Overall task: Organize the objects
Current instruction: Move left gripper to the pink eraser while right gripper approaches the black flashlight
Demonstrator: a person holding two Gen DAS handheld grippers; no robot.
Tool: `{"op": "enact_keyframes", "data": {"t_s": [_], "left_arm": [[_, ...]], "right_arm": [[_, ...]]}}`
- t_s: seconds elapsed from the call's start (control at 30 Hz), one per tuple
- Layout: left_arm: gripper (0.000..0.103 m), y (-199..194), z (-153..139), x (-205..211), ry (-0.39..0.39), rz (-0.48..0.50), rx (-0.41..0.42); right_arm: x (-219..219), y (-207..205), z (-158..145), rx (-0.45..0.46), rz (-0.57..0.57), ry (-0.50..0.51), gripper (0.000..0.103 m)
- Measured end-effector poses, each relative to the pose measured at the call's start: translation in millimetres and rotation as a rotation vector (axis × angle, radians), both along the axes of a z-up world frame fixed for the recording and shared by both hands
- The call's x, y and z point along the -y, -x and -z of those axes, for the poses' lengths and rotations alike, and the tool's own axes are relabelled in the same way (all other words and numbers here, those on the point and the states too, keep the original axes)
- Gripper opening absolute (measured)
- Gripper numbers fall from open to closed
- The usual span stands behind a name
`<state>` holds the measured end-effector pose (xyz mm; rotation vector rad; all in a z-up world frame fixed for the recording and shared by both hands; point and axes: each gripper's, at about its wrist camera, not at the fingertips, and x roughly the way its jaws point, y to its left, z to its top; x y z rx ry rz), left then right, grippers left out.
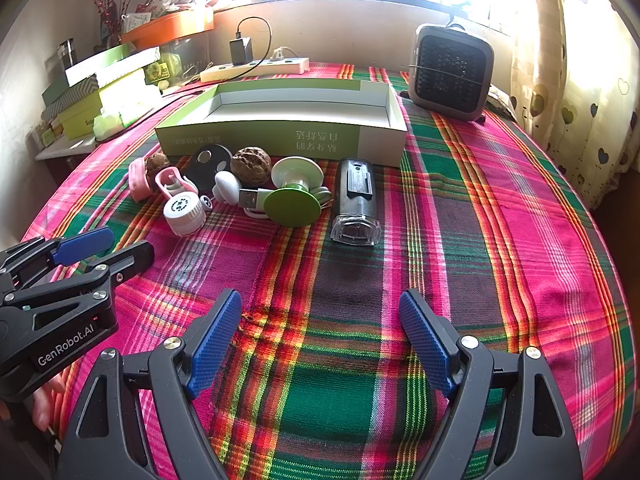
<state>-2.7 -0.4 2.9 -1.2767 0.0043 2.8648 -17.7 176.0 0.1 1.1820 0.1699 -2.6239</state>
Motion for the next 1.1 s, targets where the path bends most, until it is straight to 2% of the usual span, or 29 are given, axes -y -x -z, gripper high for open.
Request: {"op": "enact_keyframes", "data": {"t_s": [0.57, 0.73, 1.1], "left_arm": [[0.048, -2.2, -2.4, -4.3, -0.006, 0.007, 0.004], [0.048, 1.8, -0.4, 3.6, -0.052, 0.022, 0.014], [0.047, 15.4, -2.1, 29.1, -0.121, 0.013, 0.025]], "right_arm": [[1.8, -2.4, -1.2, 0.0, -0.004, -0.001, 0.081], [-5.7, 0.7, -0.8, 0.009, -0.037, 0.011, 0.081], [-27.0, 31.5, -4.3, 0.055, 0.039, -0.021, 0.081]]}}
